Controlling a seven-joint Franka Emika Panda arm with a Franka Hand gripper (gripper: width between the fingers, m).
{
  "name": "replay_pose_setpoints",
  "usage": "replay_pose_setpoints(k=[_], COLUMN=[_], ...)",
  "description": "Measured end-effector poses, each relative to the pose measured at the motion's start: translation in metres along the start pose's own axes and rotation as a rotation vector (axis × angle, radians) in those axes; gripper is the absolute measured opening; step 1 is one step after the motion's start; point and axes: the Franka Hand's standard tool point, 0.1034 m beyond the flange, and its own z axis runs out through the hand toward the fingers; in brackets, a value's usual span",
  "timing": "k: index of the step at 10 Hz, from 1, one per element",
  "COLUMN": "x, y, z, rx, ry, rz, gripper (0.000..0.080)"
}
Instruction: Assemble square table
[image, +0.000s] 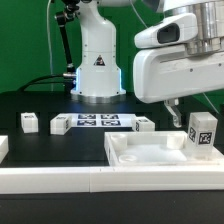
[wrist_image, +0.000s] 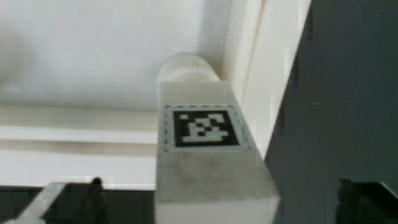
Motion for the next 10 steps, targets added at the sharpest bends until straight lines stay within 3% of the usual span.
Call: replay_pose_setpoints(k=[3,4,8,10], x=[-0.011,-0.001,0.0,0.0], y=[-0.003,-0.002,0.0,0.0], z=[0.006,0.006,0.006,0.006], rx=[0.038,0.041,0.041,0.042], ry=[-0.246,-0.239,-0.237,-0.237], rz=[-0.001,-0.004,-0.006,-0.005], gripper=[0.0649,0.0649,0.0649,0.0378])
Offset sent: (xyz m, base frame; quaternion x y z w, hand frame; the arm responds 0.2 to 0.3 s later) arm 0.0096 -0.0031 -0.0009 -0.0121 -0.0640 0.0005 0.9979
